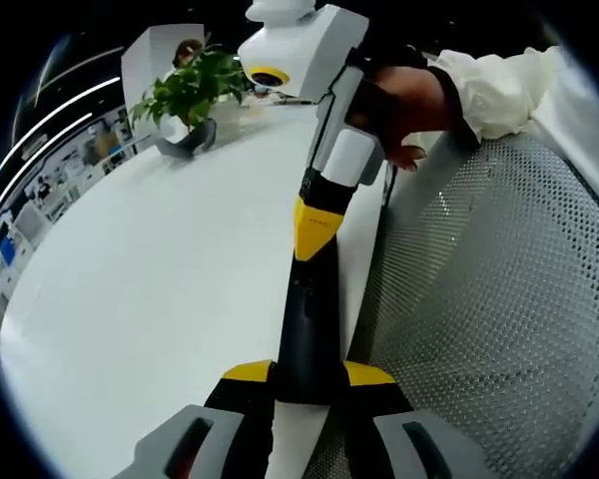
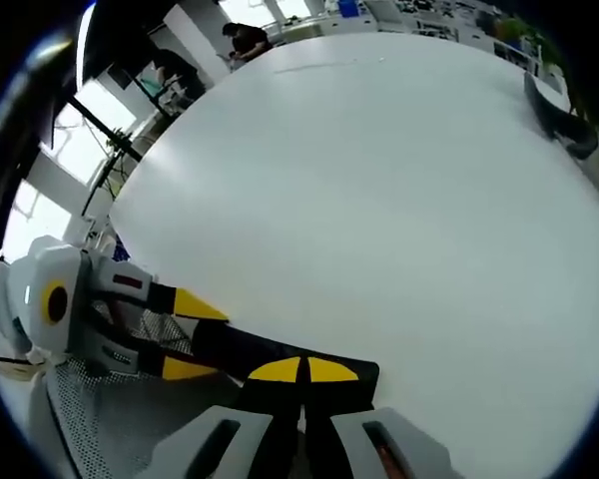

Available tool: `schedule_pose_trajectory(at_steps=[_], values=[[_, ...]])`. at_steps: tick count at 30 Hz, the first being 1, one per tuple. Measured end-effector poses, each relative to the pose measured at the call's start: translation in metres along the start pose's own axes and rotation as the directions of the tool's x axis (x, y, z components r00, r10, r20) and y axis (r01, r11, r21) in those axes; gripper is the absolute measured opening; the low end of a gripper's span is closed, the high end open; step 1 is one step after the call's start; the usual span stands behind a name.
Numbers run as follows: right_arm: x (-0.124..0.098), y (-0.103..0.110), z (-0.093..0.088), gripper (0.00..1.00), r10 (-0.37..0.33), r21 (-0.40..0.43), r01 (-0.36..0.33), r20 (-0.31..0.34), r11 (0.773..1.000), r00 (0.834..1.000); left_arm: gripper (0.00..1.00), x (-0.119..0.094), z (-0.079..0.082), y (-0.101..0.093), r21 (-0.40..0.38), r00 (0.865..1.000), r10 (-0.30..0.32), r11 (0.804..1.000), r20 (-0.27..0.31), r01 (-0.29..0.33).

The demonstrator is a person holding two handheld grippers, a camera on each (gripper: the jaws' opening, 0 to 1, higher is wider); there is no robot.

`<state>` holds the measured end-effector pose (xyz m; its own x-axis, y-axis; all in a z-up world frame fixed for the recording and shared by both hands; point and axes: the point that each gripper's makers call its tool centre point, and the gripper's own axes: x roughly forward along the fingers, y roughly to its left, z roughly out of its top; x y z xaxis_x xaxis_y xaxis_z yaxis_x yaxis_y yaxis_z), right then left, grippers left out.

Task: Press the specified remote control buttons in sequence, fully releasing each button before pressing the next.

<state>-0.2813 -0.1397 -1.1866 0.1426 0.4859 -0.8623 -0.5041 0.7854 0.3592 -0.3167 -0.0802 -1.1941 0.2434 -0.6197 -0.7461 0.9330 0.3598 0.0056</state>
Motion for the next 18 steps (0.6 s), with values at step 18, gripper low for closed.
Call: schedule_pose_trajectory(at_steps=[18], values=[[-0.0002, -0.0013, 0.0004, 0.00, 0.014, 0.028, -0.014, 0.010, 1.000, 1.000, 0.25, 0.0000, 0.0001, 0.0002, -0.002, 1.000, -0.001, 1.000, 0.004, 0.001]])
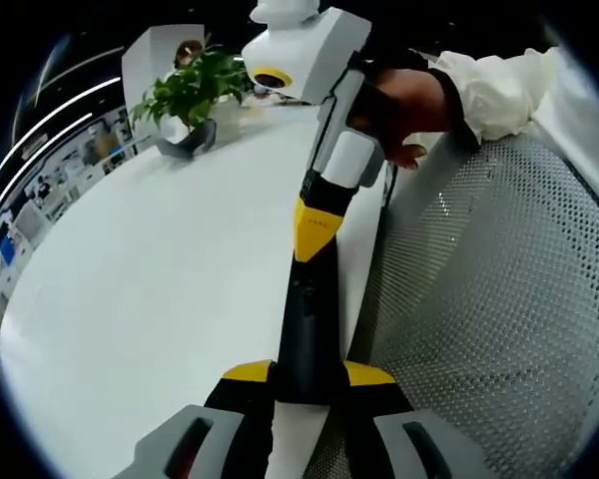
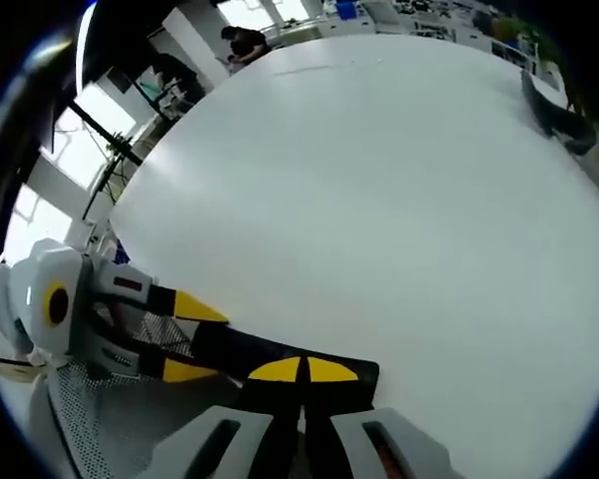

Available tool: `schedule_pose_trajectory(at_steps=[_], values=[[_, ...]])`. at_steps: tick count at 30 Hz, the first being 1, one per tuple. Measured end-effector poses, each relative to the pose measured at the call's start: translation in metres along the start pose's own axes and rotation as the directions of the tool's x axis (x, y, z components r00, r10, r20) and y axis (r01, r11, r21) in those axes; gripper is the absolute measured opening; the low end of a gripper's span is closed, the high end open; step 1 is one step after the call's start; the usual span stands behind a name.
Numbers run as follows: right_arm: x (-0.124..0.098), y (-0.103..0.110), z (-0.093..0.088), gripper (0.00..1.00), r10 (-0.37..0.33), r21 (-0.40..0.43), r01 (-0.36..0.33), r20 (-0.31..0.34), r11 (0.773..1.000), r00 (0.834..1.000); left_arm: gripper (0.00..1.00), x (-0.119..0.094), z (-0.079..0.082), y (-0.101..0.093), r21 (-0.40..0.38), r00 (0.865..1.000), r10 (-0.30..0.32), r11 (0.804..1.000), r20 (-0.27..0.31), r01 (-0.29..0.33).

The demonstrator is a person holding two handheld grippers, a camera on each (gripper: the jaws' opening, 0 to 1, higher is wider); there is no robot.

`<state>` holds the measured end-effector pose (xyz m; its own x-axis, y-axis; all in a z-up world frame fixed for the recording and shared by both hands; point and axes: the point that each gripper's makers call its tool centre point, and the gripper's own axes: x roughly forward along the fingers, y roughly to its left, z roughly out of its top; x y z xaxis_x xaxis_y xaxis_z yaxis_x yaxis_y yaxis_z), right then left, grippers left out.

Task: Press the specified remote control buttons in sequence, fully releasing each button before pressing the next.

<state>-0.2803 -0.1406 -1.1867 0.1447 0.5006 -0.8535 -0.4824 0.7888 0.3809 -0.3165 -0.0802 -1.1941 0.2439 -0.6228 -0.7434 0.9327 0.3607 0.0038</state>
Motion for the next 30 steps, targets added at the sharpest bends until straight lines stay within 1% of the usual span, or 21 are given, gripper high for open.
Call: schedule_pose_trajectory(at_steps=[3, 9, 11, 14, 16, 22, 24, 30], values=[[0.000, 0.001, 0.000, 0.00, 0.007, 0.013, -0.007, -0.006, 1.000, 1.000, 0.25, 0.000, 0.000, 0.000, 0.000, 1.000, 0.000, 1.000, 0.001, 0.000], [-0.001, 0.002, 0.000, 0.00, 0.000, 0.009, 0.000, -0.013, 1.000, 1.000, 0.24, 0.000, 0.000, 0.000, 0.003, 1.000, -0.001, 1.000, 0.002, 0.001], [-0.002, 0.002, -0.002, 0.00, 0.003, 0.011, -0.003, -0.025, 1.000, 1.000, 0.24, 0.000, 0.000, 0.000, 0.004, 1.000, -0.001, 1.000, 0.001, 0.001], [-0.003, 0.009, -0.004, 0.00, 0.041, 0.035, -0.039, -0.044, 0.999, 0.998, 0.24, 0.000, 0.000, 0.000, 0.004, 1.000, -0.001, 1.000, 0.001, 0.001], [-0.004, 0.012, -0.004, 0.00, 0.055, 0.042, -0.053, -0.043, 0.998, 0.998, 0.24, 0.000, 0.000, 0.000, 0.004, 1.000, -0.001, 1.000, 0.001, 0.001], [0.000, 0.011, -0.010, 0.00, 0.040, 0.027, -0.038, -0.079, 0.999, 0.996, 0.24, 0.000, 0.000, 0.000, 0.004, 1.000, -0.001, 1.000, 0.001, 0.001], [-0.002, 0.011, -0.009, 0.00, 0.039, 0.016, -0.038, -0.072, 0.999, 0.997, 0.24, 0.000, 0.000, -0.001, 0.004, 1.000, -0.001, 1.000, 0.001, 0.001], [-0.002, 0.011, -0.009, 0.00, 0.043, 0.018, -0.042, -0.075, 0.999, 0.996, 0.25, 0.001, 0.000, -0.001, 0.004, 1.000, -0.002, 1.000, 0.003, 0.002]])
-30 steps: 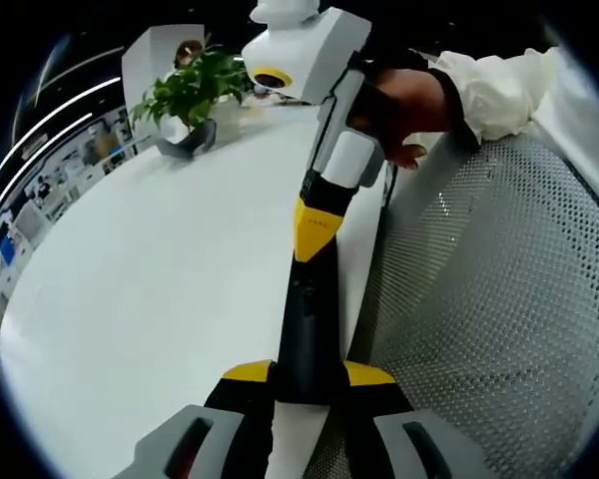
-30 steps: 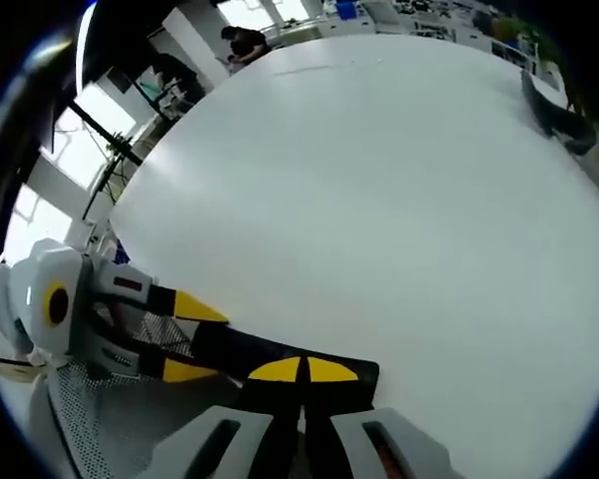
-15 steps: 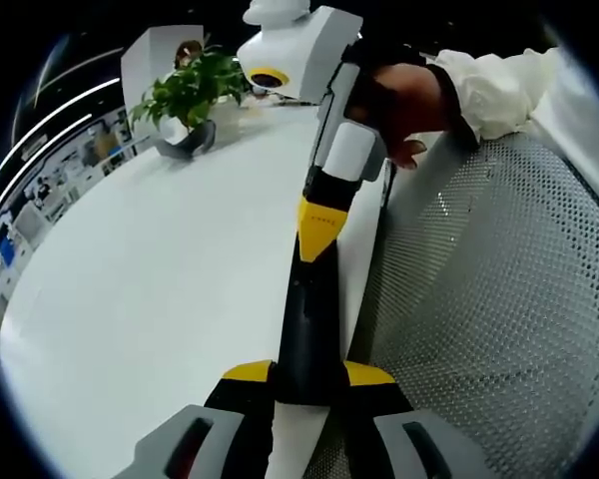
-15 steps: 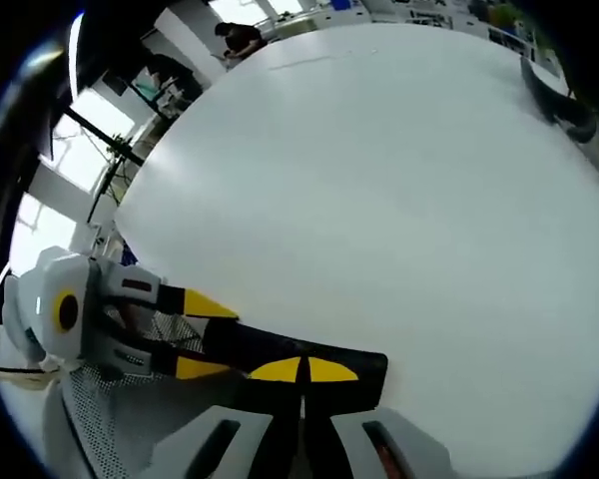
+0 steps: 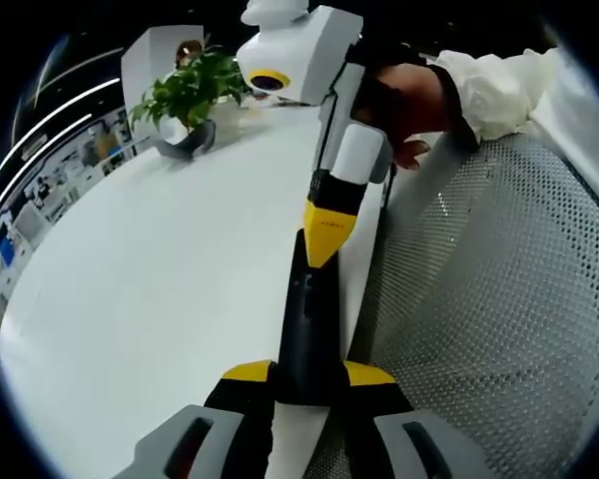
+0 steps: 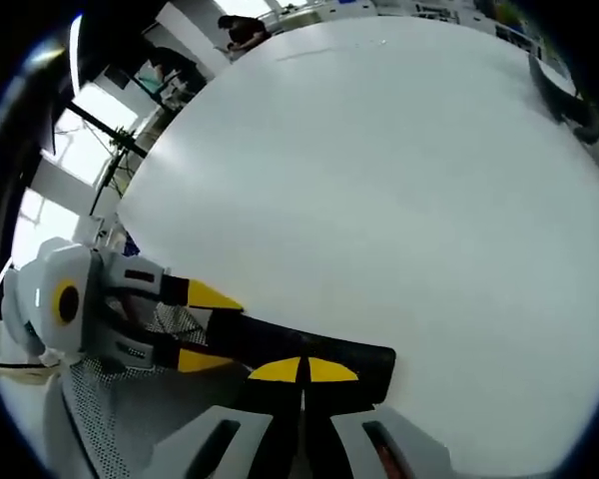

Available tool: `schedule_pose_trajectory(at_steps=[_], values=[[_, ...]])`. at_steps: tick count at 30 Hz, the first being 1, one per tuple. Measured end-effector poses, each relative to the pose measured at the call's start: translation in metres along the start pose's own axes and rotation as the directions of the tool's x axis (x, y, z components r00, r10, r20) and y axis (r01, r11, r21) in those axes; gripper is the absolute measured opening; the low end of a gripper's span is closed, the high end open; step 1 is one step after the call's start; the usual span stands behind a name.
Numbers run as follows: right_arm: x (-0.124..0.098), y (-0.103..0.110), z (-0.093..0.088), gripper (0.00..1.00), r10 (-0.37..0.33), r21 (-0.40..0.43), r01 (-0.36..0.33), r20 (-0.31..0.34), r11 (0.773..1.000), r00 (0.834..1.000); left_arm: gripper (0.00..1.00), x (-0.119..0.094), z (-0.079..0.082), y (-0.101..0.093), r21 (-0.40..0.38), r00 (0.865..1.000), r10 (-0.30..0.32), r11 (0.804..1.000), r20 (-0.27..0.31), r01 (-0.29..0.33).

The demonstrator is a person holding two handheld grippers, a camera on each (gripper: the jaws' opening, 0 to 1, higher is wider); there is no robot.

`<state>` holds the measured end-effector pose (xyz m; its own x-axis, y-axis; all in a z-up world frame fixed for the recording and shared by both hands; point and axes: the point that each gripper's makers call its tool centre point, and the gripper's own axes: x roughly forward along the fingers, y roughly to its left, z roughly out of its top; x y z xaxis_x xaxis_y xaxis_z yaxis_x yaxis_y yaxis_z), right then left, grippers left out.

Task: Press the specified remote control buttons in sequence, fully releasing each button before pressing the next.

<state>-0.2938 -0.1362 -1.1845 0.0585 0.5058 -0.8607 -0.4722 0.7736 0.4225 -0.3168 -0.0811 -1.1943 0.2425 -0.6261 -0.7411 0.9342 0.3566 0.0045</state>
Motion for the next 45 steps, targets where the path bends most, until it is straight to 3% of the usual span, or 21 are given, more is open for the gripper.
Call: schedule_pose_trajectory(at_steps=[13, 19, 26, 33, 35, 37, 39, 45], values=[[0.0015, 0.0021, -0.0014, 0.00, 0.027, 0.015, -0.027, 0.000, 1.000, 1.000, 0.25, 0.0005, 0.0010, 0.0001, -0.001, 1.000, -0.001, 1.000, 0.007, 0.001], [0.0026, 0.0027, -0.0012, 0.00, 0.008, -0.039, -0.007, 0.005, 0.999, 1.000, 0.25, 0.0010, 0.0014, 0.0000, -0.001, 1.000, -0.002, 1.000, 0.010, 0.002], [0.0024, 0.0015, -0.0007, 0.00, 0.004, -0.043, -0.004, 0.011, 0.999, 1.000, 0.25, 0.0014, 0.0017, -0.0002, 0.000, 1.000, -0.002, 1.000, 0.010, 0.002], [0.0014, 0.0000, -0.0012, 0.00, 0.038, 0.040, -0.038, -0.007, 0.998, 0.999, 0.25, 0.0020, 0.0019, 0.0003, 0.000, 1.000, -0.001, 1.000, 0.011, 0.001], [0.0010, 0.0008, -0.0013, 0.00, 0.033, 0.043, -0.033, -0.011, 0.999, 0.999, 0.25, 0.0020, 0.0019, 0.0003, 0.000, 1.000, -0.001, 1.000, 0.011, 0.001], [-0.0021, -0.0042, -0.0037, 0.00, -0.024, 0.012, 0.024, -0.035, 1.000, 0.999, 0.25, 0.0020, 0.0019, 0.0004, 0.000, 1.000, -0.001, 1.000, 0.011, 0.001], [-0.0036, -0.0063, -0.0021, 0.00, -0.046, 0.001, 0.046, -0.016, 0.999, 0.999, 0.25, 0.0021, 0.0019, 0.0004, 0.000, 1.000, -0.001, 1.000, 0.011, 0.001], [-0.0059, -0.0054, -0.0053, 0.00, -0.021, 0.037, 0.022, -0.030, 0.999, 0.999, 0.25, 0.0022, 0.0018, 0.0005, -0.001, 1.000, -0.001, 1.000, 0.012, 0.001]])
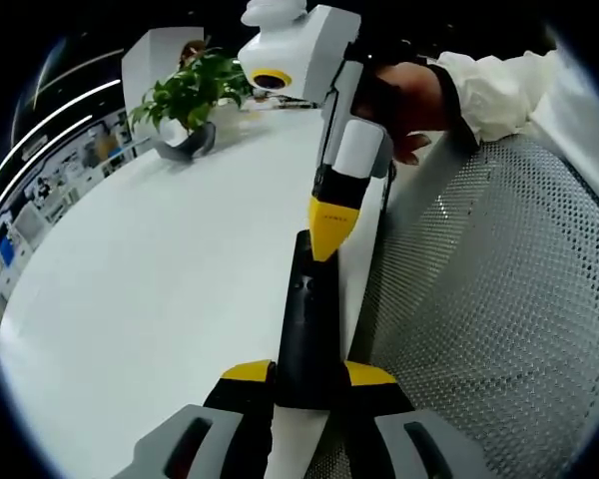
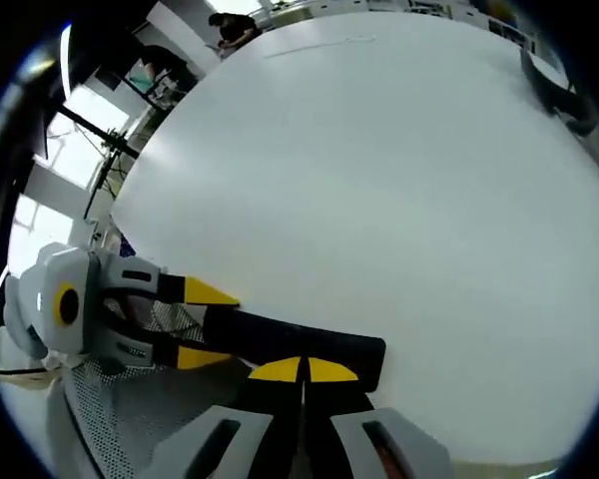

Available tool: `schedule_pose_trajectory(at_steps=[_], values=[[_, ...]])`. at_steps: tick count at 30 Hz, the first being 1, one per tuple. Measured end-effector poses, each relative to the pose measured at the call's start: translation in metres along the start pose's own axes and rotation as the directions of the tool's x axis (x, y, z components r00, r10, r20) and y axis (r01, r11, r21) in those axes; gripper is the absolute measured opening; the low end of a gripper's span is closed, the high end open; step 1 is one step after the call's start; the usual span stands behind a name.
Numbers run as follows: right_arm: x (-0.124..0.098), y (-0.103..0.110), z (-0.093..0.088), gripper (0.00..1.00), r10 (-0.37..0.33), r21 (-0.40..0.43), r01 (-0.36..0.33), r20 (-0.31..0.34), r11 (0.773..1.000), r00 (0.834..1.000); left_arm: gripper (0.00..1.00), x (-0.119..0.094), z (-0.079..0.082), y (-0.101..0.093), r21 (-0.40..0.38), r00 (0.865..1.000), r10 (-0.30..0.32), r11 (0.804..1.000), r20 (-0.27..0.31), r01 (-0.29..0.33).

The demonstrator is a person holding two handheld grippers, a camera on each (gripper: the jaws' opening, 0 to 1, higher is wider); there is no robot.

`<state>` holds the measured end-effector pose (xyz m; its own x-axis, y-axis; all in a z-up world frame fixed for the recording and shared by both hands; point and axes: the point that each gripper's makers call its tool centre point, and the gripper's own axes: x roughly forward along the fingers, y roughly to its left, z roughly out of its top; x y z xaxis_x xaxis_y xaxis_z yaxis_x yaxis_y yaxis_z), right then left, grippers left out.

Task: Press the specified remote control buttons in sequence, fully releasing each button before pressing the next.

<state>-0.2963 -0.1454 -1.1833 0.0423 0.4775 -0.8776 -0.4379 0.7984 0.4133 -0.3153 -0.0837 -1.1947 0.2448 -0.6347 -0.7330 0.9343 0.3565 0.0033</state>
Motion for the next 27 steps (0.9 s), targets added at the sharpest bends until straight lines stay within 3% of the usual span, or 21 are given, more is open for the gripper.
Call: schedule_pose_trajectory(at_steps=[14, 27], values=[[0.0024, -0.0022, -0.0078, 0.00, -0.037, -0.033, 0.035, -0.044, 0.999, 0.998, 0.25, -0.0002, 0.0000, 0.0001, 0.001, 1.000, 0.000, 1.000, 0.000, 0.000], [0.0033, -0.0046, -0.0074, 0.00, -0.032, -0.030, 0.031, -0.041, 0.999, 0.999, 0.25, -0.0003, 0.0001, 0.0000, 0.001, 1.000, -0.001, 1.000, 0.000, 0.001]])
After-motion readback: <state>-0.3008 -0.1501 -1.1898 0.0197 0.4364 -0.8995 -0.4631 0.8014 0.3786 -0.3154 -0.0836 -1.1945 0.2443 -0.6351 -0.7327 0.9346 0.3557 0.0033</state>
